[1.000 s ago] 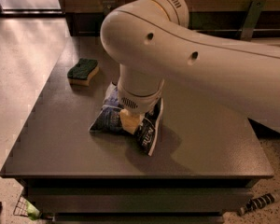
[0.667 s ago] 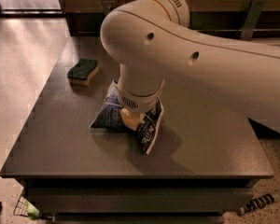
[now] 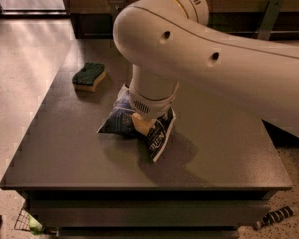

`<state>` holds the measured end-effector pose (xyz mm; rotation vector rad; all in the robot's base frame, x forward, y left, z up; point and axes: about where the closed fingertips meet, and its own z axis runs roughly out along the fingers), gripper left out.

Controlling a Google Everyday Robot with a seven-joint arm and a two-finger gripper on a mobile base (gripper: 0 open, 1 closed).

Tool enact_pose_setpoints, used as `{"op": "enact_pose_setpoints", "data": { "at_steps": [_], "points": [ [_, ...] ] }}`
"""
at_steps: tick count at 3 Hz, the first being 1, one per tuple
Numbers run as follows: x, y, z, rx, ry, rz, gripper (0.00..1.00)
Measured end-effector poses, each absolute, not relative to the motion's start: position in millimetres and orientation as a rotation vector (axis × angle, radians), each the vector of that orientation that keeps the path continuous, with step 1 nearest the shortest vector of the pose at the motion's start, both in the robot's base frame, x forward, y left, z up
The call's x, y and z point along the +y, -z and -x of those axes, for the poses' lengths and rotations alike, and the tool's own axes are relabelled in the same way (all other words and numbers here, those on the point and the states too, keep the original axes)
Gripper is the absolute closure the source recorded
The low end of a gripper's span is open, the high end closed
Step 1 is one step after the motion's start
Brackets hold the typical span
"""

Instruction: Move blue chip bag near pepsi can

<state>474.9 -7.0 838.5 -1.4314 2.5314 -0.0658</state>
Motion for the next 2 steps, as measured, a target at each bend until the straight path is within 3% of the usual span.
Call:
{"op": "enact_pose_setpoints", "data": {
  "at_steps": [2],
  "points": [
    [-79, -910, -549, 2.473, 0.131, 1.204, 1.00]
  ]
}}
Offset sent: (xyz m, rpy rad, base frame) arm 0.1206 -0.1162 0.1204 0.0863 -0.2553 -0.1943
